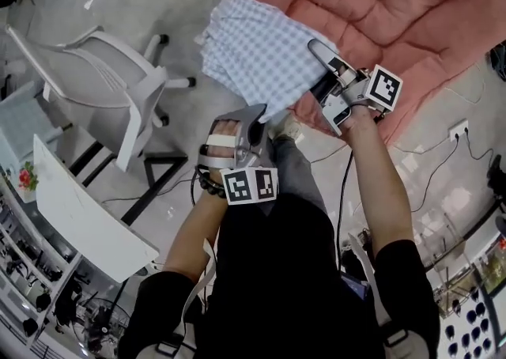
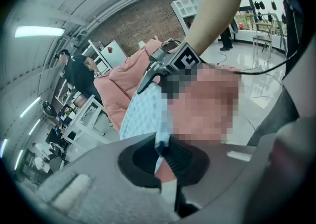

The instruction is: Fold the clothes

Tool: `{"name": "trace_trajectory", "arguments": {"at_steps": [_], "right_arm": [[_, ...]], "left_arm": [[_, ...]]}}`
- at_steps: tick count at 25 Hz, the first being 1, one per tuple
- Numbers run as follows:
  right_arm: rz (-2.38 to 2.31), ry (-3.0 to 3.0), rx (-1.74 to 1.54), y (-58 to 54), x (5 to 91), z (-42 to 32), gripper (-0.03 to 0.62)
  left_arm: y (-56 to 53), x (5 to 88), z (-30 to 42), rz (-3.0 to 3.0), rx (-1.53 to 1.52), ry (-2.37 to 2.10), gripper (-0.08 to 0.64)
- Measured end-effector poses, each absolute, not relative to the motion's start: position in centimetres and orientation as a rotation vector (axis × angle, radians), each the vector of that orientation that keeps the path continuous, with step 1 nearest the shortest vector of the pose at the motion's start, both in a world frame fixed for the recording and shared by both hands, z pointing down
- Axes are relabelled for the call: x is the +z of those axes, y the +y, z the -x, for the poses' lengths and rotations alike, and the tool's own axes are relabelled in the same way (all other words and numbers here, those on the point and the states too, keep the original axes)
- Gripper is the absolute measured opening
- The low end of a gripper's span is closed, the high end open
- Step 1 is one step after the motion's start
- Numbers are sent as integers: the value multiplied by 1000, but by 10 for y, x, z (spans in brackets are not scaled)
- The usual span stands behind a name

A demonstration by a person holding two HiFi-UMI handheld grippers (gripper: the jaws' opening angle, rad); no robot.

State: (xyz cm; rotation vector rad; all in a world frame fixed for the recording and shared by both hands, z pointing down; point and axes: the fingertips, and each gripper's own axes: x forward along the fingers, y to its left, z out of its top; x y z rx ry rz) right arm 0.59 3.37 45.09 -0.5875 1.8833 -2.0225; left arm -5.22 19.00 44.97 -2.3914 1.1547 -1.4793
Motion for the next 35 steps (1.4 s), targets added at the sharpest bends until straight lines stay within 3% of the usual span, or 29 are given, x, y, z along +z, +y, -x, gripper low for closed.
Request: {"name": "trace_trajectory", "arguments": {"at_steps": [16,35], "right_arm": [[495,1974,-1852,5,252,-17,21],[786,2099,-1663,-14,186,-102,21]], "left_arm": [[144,243,44,2696,-1173,1309,12],[143,203,-47,3062,-914,870,14]]}}
